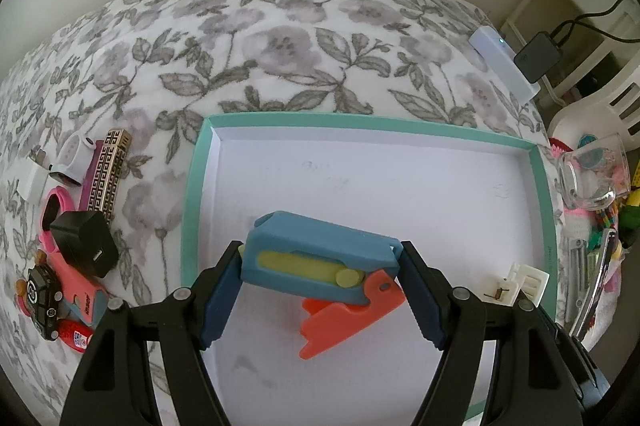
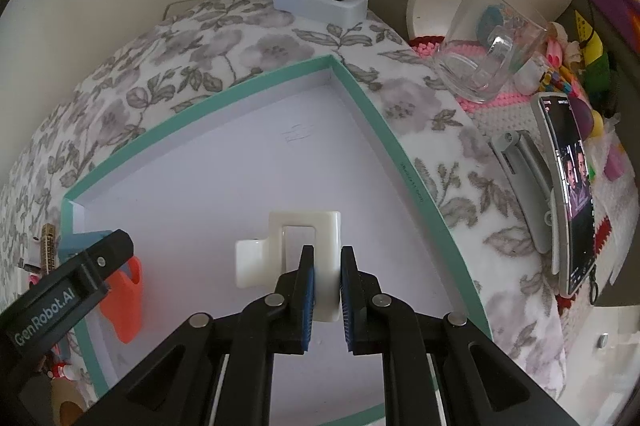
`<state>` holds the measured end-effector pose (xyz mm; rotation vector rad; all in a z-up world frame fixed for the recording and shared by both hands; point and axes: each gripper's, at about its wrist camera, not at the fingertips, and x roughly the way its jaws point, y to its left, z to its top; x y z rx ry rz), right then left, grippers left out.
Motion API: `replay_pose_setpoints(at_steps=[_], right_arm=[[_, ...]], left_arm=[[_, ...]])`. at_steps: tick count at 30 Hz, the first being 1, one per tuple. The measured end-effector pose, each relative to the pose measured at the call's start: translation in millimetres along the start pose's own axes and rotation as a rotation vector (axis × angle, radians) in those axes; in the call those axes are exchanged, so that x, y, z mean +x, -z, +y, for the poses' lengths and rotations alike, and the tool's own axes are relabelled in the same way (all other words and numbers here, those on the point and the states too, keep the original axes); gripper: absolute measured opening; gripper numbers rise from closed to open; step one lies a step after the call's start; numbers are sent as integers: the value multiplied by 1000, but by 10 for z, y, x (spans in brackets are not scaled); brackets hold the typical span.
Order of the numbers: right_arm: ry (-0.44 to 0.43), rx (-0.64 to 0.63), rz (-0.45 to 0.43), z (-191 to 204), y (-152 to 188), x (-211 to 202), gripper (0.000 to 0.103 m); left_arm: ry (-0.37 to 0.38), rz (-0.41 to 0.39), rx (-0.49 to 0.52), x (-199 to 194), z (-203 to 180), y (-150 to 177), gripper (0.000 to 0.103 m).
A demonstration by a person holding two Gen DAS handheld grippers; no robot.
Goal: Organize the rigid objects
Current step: 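Carry both held toys over the teal-rimmed tray and open both tools, then lift both tools away from the tray back toward the pile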
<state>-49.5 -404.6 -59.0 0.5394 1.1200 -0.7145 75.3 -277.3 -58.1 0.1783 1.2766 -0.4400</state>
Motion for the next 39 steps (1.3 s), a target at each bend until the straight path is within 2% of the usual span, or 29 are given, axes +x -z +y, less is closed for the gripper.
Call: replay_pose_setpoints(at_steps=[6,8,11,19,21,24,26,30,33,37,39], right_arm=[[2,-2,1,2,0,-1,13],[3,-2,2,2,0,-1,13],[4,-5,5,2,2,0,13],[12,-14,9,15,14,6,13],[21,-21,12,21,15,13,16],[28,-27,9,29,12,8,26],[33,-32,5,31,10,-2,39],[33,-28,3,19,10,-14,40],[48,-36,-4,29,21,-28,46],[66,-41,-17,36,31,-48,66],[65,-44,-21,43,39,-56,67]], left_arm=[[27,1,-25,-38,31,-5,78],[28,-11,-22,-83,32,-9,85],[29,-28,-17,-152,29,-16,85],[-10,-53,-26,-274,196,-8,85],[-23,-56,-36,-296,270,3,86],[-45,-64,-58,-346,409,20,93],[-57,-69,-74,-376,501,36,94],[-69,-69,-106,-422,672,74,94],[-73,-73,-131,-453,786,102,94],[-78,-80,-171,-493,955,152,96],[-81,-87,-194,-508,1044,179,98]])
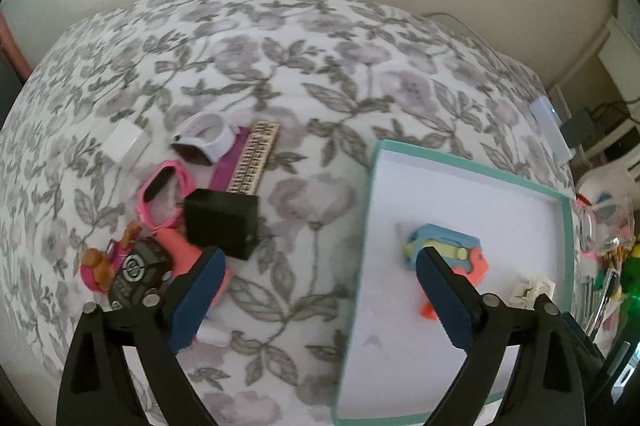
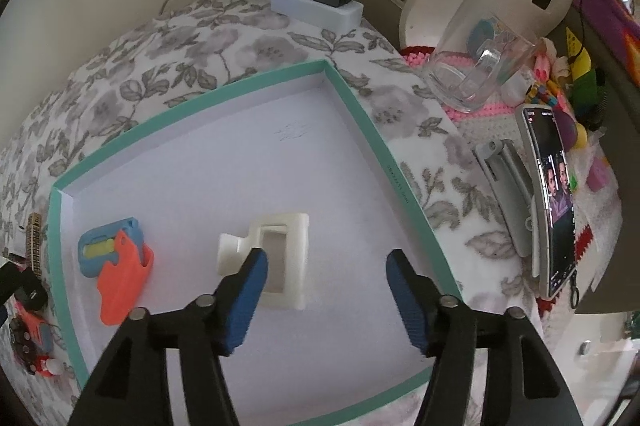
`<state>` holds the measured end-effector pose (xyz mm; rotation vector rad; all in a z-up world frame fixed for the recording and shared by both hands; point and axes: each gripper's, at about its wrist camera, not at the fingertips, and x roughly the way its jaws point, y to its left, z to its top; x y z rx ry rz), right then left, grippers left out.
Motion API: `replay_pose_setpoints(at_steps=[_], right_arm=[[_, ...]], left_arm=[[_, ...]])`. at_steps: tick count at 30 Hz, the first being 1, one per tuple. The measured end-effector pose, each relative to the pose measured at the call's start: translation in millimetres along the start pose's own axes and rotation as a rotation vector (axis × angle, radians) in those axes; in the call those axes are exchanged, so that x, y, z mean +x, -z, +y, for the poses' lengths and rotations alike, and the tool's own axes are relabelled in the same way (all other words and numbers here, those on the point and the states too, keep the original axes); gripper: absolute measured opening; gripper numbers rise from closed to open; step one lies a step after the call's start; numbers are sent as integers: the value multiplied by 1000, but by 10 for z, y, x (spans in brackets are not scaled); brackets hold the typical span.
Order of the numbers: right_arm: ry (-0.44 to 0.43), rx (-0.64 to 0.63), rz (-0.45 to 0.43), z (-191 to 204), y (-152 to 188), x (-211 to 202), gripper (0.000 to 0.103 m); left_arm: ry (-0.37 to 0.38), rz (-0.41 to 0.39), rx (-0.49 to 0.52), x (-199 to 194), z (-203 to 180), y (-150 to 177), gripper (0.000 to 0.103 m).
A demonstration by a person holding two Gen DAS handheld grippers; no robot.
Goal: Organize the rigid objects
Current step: 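Lift both tools away from the tray back toward the pile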
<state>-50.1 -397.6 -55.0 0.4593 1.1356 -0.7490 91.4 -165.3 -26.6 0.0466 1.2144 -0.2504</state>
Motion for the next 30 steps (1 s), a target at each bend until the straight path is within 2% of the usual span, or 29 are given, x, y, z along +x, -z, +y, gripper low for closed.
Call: replay_pose_setpoints(at_steps=[4,13,18,23,30], right_arm=[[-8,-11,-2,33,20,-4,77],[-45,-18,-14,88,55,-23,101],[-68,-31,-39,125,66,-51,103],[-95,-30,-93,151,61,-161,103],[-149,-44,-177,254,39,-391,103]], left_arm=[[-12,-22,-44,-27,192,23,98],[15,-41,-158,-50,595,79,99],[55,-73,-221,-159,799,54,103],[45,-129,-271,-302,1021,12,103],[76,-147,-345,-419,1352,-42,103]])
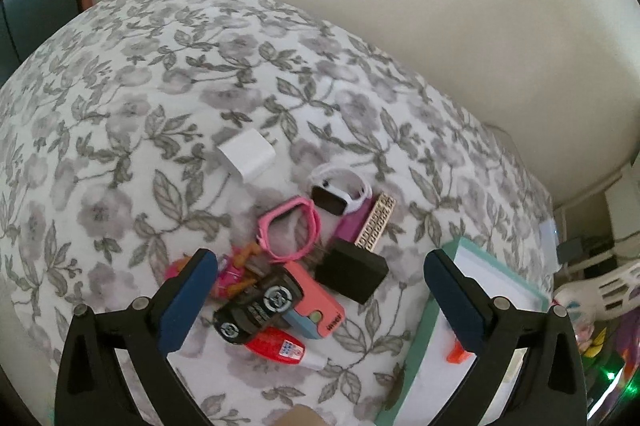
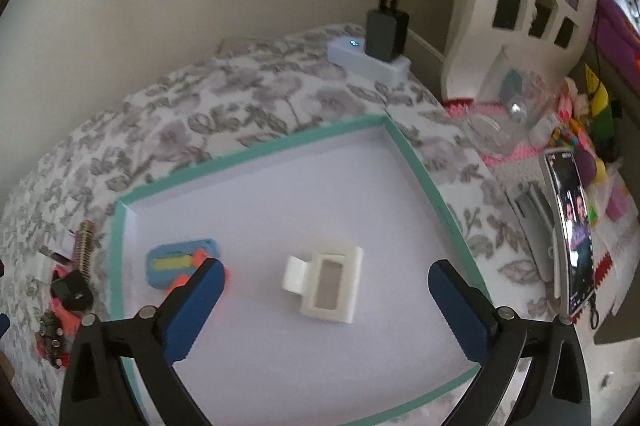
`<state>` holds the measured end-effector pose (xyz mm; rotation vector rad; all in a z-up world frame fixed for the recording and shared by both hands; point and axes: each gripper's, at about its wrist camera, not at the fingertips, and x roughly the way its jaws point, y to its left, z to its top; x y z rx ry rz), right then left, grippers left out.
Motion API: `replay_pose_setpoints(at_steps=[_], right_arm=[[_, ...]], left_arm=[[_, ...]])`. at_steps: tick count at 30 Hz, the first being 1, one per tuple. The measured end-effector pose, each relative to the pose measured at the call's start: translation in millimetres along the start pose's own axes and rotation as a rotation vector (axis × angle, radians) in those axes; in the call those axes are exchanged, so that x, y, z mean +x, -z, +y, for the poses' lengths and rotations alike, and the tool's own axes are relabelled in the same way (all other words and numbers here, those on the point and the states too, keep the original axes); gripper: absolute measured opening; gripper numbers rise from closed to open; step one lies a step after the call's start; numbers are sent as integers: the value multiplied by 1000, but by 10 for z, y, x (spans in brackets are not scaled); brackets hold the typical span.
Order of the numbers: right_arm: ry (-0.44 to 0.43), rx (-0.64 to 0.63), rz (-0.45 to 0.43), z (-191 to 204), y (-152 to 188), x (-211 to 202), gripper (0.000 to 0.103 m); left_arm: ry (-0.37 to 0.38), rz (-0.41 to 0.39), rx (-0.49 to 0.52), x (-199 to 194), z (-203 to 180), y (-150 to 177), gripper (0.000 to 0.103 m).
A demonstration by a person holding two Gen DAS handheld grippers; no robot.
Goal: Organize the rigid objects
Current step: 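Lift both tools away from the tray back toward the pile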
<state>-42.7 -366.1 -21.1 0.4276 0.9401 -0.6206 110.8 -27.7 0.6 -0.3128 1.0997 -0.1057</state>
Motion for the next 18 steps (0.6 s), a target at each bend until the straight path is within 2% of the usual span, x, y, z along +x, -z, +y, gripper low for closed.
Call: replay_pose_setpoints(at_steps=[7,10,18], right_arm=[[-99,-19,-34,220,-10,-152,103],[-147,-35,-41,338,0,-215,103],[-264,-182,-107,958,17,-558,103]], left_arm=[[14,-65,-42,-201,242,-166,103],[-22,-97,-28,-315,320,-242,103],[-136,-138,13,-535,620,-395,103]])
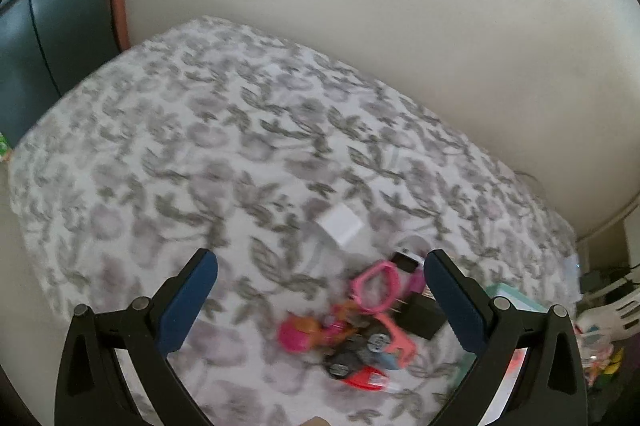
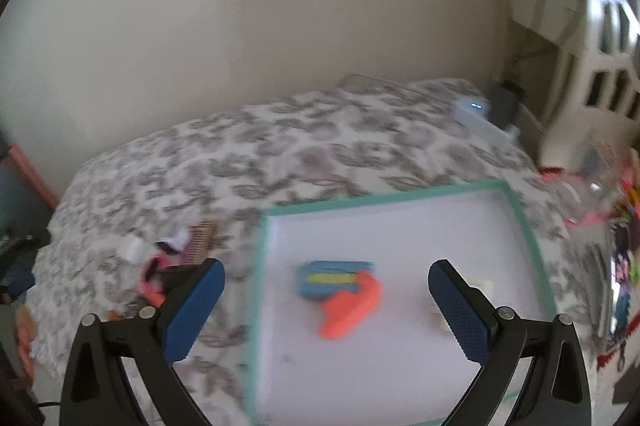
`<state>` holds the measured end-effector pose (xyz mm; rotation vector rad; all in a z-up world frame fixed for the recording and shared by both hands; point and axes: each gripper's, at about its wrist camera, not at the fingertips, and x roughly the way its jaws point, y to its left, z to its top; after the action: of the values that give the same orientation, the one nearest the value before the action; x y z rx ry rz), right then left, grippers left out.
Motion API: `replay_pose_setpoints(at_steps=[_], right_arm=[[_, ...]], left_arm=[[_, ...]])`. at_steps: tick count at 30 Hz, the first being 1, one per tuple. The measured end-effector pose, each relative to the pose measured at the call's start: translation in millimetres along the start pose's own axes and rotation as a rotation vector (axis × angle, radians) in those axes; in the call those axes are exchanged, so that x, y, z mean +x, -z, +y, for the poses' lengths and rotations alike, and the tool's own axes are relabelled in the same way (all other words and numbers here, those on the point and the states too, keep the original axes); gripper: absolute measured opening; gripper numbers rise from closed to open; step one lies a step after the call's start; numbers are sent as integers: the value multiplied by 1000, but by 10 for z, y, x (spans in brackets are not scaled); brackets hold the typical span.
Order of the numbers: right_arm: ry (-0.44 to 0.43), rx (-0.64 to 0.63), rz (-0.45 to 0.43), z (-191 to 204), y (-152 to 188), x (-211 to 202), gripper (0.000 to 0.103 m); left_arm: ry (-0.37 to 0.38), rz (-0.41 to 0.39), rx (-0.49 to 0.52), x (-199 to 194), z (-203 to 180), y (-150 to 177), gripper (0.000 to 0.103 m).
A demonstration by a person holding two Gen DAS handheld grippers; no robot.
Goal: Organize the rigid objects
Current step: 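Lift both tools away from the tray back toward the pile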
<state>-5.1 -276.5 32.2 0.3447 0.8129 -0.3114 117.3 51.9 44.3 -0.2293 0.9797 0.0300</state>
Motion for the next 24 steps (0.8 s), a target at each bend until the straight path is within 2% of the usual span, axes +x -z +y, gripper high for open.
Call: replay_pose_setpoints(at_steps=[3,5,8,11,20,24], right_arm=[[-29,-52,10,271,-23,13,103],[-48,-85,26,453,-6,43,103],[-85,-112,66,687,38,143,103],[-112,-132,114,862,124,274,103],[-139,-167,297,1242,552,744,103],[-122,-192,365,1360,750,923,103]], left_arm=[[-73,10,44,9,74,-11,103],[-128,47,75,73,134,-2,103],[-171,92,88,175,228,30,103],[-159,160,59,311,348,78,103],[-156,270,49,621,422,205,103],[-165,335,46,807,414,300,103]])
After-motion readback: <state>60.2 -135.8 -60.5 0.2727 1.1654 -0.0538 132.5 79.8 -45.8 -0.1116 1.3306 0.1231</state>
